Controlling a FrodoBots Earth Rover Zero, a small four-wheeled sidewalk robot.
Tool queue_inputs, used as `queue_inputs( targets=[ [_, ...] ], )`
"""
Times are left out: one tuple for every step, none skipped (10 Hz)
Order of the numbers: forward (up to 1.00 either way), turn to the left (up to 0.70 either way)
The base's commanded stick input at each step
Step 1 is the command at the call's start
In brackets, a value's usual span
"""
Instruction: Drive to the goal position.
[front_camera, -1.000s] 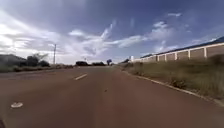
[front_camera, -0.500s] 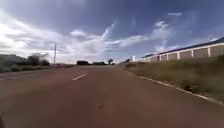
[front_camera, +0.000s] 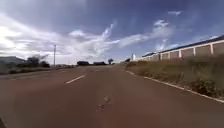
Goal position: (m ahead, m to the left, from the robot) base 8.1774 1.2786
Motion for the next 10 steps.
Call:
queue_inputs(
  targets=[
    [1.00,0.00],
    [1.00,0.00],
    [1.00,0.00],
    [1.00,0.00],
    [1.00,0.00],
    [1.00,0.00],
    [1.00,0.20],
    [1.00,0.15],
    [1.00,0.10],
    [1.00,0.05]
  ],
)
